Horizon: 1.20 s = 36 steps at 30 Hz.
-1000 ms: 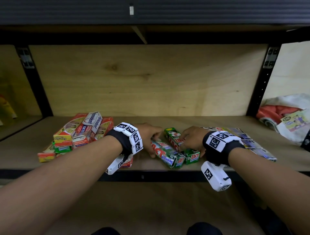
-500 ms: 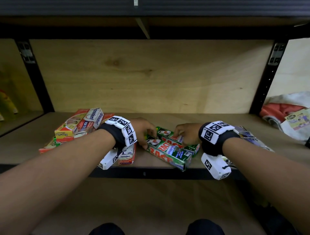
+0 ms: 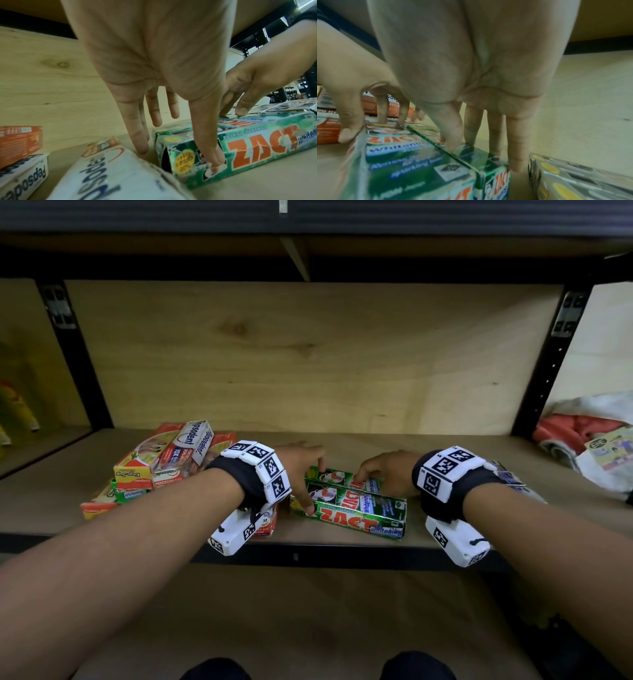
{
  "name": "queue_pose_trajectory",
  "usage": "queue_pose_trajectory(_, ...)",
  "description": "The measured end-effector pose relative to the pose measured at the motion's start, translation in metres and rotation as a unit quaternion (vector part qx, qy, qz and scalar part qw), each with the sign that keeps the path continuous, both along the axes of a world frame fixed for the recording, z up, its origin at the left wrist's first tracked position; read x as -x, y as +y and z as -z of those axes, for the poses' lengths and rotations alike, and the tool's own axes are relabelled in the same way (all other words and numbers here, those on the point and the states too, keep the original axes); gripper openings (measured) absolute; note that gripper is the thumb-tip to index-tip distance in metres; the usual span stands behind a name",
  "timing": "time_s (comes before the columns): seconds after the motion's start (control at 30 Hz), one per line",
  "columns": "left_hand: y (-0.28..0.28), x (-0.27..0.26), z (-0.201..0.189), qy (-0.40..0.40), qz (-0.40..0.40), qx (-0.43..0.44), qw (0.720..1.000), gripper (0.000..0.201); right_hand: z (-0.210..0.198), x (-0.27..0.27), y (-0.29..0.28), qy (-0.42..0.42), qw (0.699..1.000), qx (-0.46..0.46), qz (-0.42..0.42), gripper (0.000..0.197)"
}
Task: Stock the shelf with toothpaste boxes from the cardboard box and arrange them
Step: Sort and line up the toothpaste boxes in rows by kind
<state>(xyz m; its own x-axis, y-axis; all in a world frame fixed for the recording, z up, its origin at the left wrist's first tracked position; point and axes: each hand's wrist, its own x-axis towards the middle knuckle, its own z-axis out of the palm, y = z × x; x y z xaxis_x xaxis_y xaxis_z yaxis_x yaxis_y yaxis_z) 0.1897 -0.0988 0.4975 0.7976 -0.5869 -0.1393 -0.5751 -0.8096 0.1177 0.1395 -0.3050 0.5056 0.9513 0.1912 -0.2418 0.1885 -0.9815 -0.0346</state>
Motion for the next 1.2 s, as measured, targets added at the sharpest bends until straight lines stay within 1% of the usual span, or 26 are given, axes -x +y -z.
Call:
queue_pose_trajectory(0.07,0.0,0.001,0.0,0.006,0.002,-0.023,1.0,0.076,-0.007,0.009,0.003,0.013,1.0,0.027,-0.004,0.044)
queue_pose_trajectory(0.1,0.0,0.0,-0.001,0.01,0.002,-0.03,0.999,0.074,-0.01,0.014,0.004,0.031,0.999,0.042,-0.007,0.049)
queue_pose_trajectory(0.17,-0.003,0.0,-0.002,0.018,-0.003,-0.033,0.999,0.071,-0.012,0.02,0.005,0.066,0.995,0.074,-0.005,0.071)
queue_pose_trajectory(0.2,-0.005,0.0,-0.003,0.016,-0.004,-0.036,0.999,0.069,-0.012,0.021,0.004,0.073,0.993,0.088,-0.003,0.079)
queue_pose_trajectory(0.27,-0.009,-0.001,-0.004,0.003,0.0,-0.045,0.999,0.068,-0.009,0.019,0.001,0.072,0.993,0.096,0.0,0.085)
queue_pose_trajectory(0.4,-0.019,-0.004,-0.003,-0.026,0.005,-0.067,0.997,0.066,-0.012,0.004,-0.007,0.074,0.995,0.073,0.008,0.081)
queue_pose_trajectory(0.5,-0.028,-0.008,-0.003,-0.033,-0.002,-0.082,0.996,0.066,-0.016,-0.016,-0.014,0.093,0.992,0.078,0.014,0.085)
queue_pose_trajectory(0.67,-0.038,-0.019,-0.002,-0.044,-0.015,-0.071,0.996,0.064,-0.02,-0.039,-0.026,0.099,0.989,0.11,0.012,0.088)
queue_pose_trajectory(0.83,-0.047,-0.029,-0.002,-0.048,-0.026,-0.074,0.996,0.064,-0.02,-0.053,-0.035,0.107,0.989,0.099,0.02,0.088)
queue_pose_trajectory(0.93,-0.054,-0.034,-0.002,-0.048,-0.026,-0.074,0.996,0.065,-0.018,-0.057,-0.04,0.095,0.99,0.101,0.03,0.088)
queue_pose_trajectory(1.03,-0.059,-0.035,0.001,-0.056,-0.034,-0.059,0.996,0.059,-0.015,-0.06,-0.049,0.088,0.99,0.102,0.034,0.088)
queue_pose_trajectory(1.1,-0.061,-0.037,0.002,-0.05,-0.035,-0.059,0.996,0.051,-0.013,-0.061,-0.053,0.086,0.991,0.099,0.034,0.087)
queue_pose_trajectory(1.2,-0.062,-0.04,0.001,-0.046,-0.031,-0.047,0.997,0.061,-0.011,-0.062,-0.055,0.079,0.991,0.105,0.03,0.087)
